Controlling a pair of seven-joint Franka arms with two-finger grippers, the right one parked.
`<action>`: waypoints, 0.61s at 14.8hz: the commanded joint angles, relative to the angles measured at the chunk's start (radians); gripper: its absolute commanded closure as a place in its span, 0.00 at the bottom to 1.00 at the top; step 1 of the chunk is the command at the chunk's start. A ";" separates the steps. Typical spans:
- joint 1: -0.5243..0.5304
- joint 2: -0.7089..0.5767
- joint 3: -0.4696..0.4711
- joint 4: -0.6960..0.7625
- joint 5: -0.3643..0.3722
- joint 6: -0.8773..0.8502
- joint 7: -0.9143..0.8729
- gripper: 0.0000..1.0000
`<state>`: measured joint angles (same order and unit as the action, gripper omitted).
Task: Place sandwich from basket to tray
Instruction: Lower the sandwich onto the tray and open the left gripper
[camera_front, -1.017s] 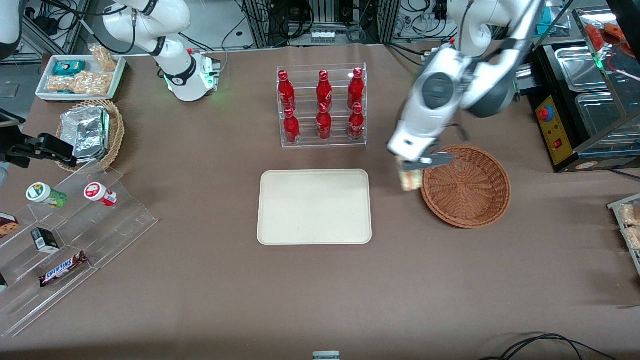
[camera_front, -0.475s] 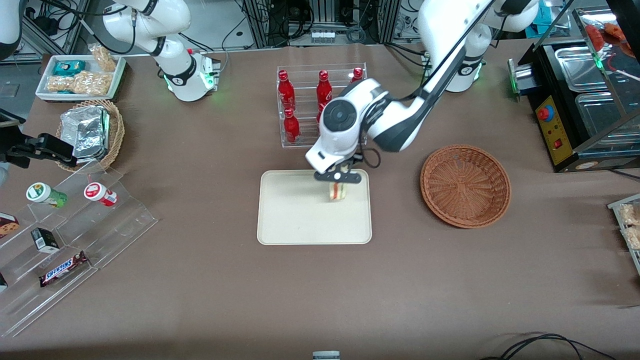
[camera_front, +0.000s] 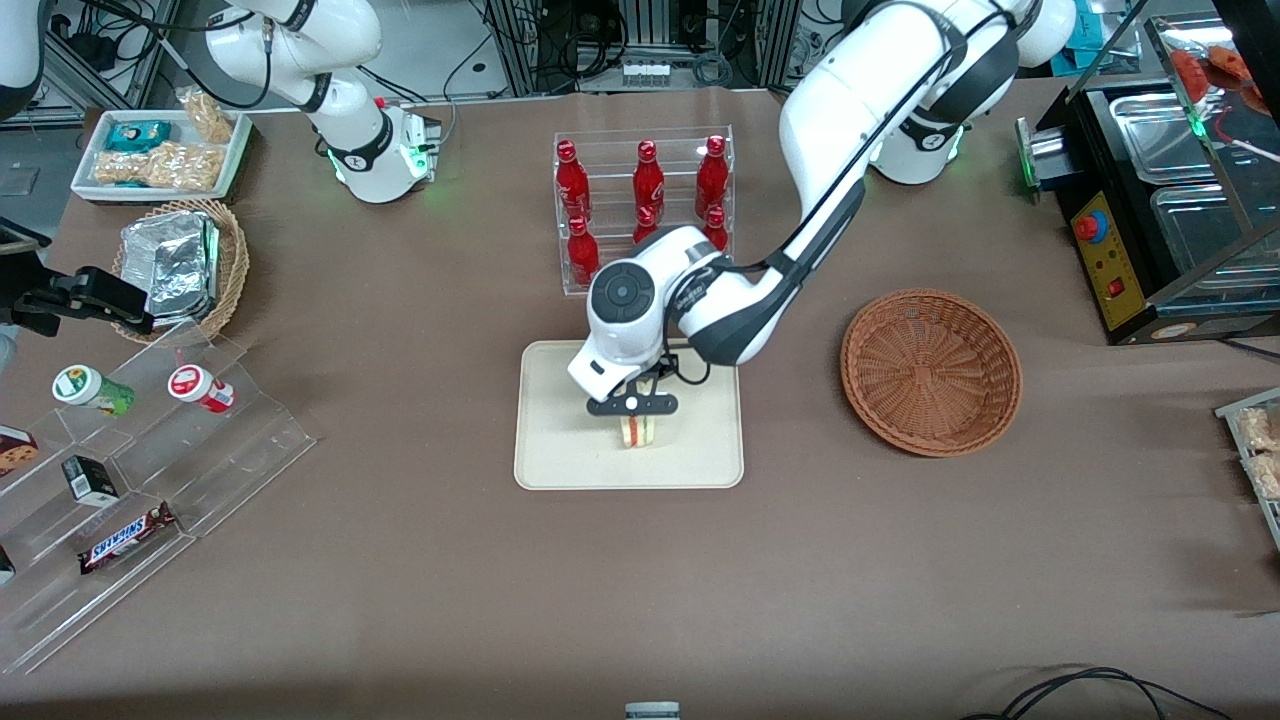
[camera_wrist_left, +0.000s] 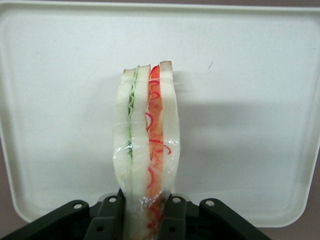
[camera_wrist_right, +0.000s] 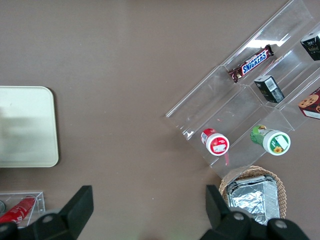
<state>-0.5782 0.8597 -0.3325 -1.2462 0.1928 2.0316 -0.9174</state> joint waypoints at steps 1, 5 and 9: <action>-0.026 0.035 0.015 0.071 0.040 -0.028 -0.024 0.00; -0.035 -0.002 0.015 0.068 0.149 -0.071 -0.087 0.00; 0.087 -0.223 0.001 0.038 0.056 -0.304 -0.043 0.00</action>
<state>-0.5685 0.7959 -0.3284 -1.1519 0.3089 1.8422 -0.9835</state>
